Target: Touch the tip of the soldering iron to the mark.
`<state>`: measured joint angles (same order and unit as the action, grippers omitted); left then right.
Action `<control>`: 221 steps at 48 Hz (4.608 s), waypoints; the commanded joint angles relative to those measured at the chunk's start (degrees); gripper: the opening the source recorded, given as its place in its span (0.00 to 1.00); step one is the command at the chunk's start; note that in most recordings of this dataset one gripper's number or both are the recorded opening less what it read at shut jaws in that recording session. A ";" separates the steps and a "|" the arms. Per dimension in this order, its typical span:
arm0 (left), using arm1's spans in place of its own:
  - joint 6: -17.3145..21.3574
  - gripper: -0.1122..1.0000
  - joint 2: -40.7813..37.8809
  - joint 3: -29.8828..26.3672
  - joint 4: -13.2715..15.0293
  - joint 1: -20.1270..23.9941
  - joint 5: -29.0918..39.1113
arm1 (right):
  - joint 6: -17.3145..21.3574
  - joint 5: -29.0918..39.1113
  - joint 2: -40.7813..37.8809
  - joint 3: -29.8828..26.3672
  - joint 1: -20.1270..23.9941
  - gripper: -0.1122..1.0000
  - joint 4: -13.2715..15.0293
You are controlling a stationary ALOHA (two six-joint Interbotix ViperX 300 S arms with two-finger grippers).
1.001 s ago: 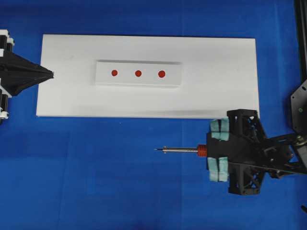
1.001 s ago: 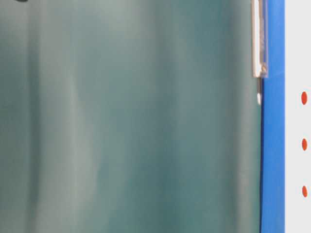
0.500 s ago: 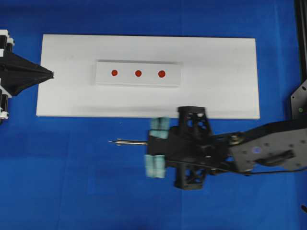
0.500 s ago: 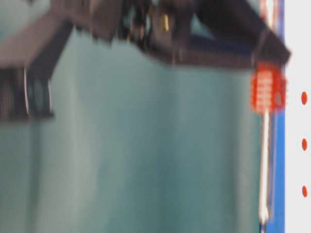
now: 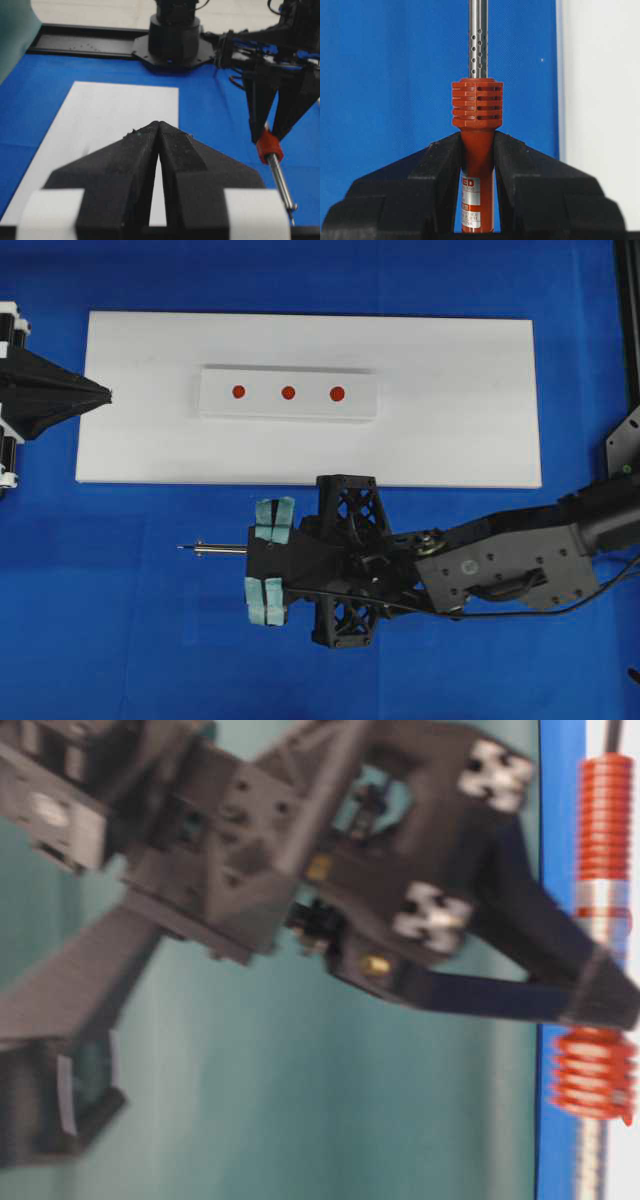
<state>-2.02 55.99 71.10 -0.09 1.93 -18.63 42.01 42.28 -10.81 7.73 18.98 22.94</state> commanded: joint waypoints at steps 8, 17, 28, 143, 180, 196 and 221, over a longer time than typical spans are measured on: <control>0.09 0.12 -0.18 -0.53 -0.09 0.00 -0.26 | 0.09 -5.62 -1.67 0.35 -0.26 0.16 -0.53; 0.09 0.12 -0.18 -0.53 -0.09 -0.09 -0.18 | 0.18 -12.13 -4.39 2.81 -0.53 0.16 -0.88; 0.09 0.12 -0.18 -0.53 -0.09 0.00 -0.18 | 0.62 -19.95 -8.09 5.19 -0.70 0.16 -1.05; -0.62 0.12 0.79 -0.53 -0.09 -0.09 0.79 | -11.34 -8.53 7.65 8.17 -16.96 0.90 -2.20; -0.70 0.12 1.05 -0.62 -0.09 -0.09 0.79 | -15.03 -11.43 27.69 21.71 -22.41 0.89 -3.08; -0.70 0.12 1.14 -0.70 -0.09 -0.09 0.62 | -15.03 -17.84 49.04 36.65 -23.12 0.87 -2.29; -1.41 0.12 1.23 -0.62 0.00 -0.09 0.53 | -14.15 -24.70 71.37 56.07 -23.99 0.87 -3.25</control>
<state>-3.16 57.39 71.10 -0.09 1.93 -17.58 27.77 18.28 59.68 63.28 -4.83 19.86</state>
